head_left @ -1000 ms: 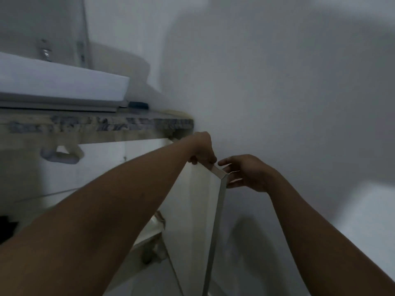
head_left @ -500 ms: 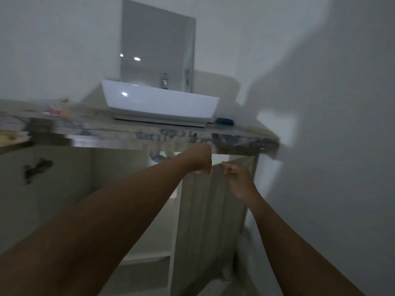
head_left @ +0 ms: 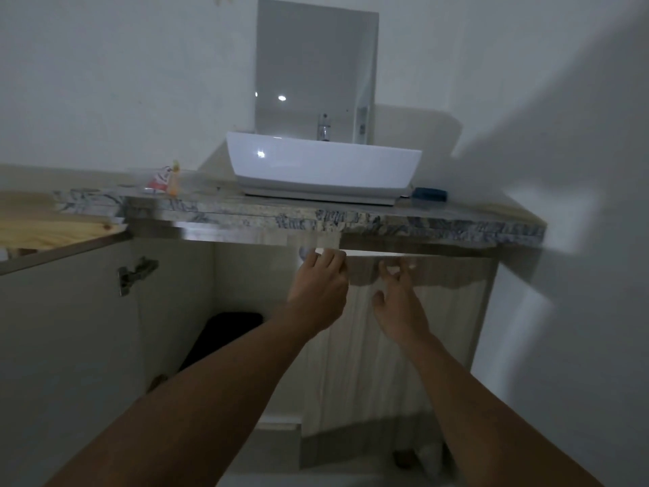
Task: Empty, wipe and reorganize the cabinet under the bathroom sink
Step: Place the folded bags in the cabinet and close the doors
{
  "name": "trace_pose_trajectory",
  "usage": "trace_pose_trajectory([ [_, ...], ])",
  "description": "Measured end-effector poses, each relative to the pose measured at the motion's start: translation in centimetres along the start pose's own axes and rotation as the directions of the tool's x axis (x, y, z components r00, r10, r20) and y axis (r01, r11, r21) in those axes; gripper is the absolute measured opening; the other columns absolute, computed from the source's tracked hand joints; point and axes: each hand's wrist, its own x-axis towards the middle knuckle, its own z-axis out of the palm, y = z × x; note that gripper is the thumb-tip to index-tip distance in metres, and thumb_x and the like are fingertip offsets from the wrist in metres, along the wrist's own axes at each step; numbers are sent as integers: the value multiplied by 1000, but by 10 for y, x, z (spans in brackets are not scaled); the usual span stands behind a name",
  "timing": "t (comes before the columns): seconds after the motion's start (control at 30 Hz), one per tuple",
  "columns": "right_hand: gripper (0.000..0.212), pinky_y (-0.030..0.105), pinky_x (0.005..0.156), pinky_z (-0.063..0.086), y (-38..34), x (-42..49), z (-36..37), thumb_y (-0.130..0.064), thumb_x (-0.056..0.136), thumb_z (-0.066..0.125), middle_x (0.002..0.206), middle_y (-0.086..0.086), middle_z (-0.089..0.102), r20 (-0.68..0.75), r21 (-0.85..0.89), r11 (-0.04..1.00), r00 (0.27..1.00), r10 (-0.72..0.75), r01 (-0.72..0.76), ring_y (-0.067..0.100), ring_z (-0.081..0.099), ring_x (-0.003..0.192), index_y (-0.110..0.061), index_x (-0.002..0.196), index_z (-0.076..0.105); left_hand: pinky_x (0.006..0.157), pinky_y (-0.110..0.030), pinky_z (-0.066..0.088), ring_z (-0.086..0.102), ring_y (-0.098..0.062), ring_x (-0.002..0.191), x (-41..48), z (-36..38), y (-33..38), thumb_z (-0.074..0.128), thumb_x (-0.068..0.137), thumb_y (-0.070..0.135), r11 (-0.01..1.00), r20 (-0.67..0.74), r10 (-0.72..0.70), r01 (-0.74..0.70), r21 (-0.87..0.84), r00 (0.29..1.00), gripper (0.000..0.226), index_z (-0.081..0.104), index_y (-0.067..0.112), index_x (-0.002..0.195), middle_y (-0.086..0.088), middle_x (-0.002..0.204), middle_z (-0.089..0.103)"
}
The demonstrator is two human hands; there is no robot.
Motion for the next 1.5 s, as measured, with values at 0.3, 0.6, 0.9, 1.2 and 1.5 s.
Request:
trace_pose_trajectory([
  [0.3,77,54,110,34,1,37,28,-27,91,57,159,2,-19,174,-80,995,982,72,-59,29,22,145,-33,154,14,119,-59,-1,-7,-27,152,9,44,-18,50,88,49,997,343,-58,75,-35,937,90,9,6,157,-10,165,-3],
  [0.6,78,61,116,14,-8,37,17,-29,93,56,158,2,-29,259,-124,985,954,149,-120,25,7,149,-31,156,8,119,-59,0,4,-23,152,18,37,-25,52,84,57,990,421,-56,104,-92,905,92,21,7,155,-7,165,8],
  [0.9,67,62,115,16,-53,-5,52,-24,95,51,162,-4,-7,308,-17,1000,951,19,-14,25,12,149,-31,153,19,118,-51,18,20,-23,149,-45,6,-83,58,87,56,946,552,-242,320,-47,798,78,34,15,150,-6,164,16],
  [1.2,58,46,117,25,-243,-97,122,-25,99,45,161,2,13,432,498,822,742,-512,277,24,22,146,-22,153,22,104,-50,37,46,-32,128,-186,-120,-219,52,91,51,642,343,-765,599,479,545,57,50,16,136,-10,140,50],
  [1.5,64,34,116,25,-378,-187,121,-30,99,49,161,-1,15,408,774,575,485,-773,265,19,22,147,-23,154,19,79,-38,49,61,-35,97,-292,-211,-271,43,98,35,238,264,-952,912,334,152,36,61,5,102,-20,112,63],
])
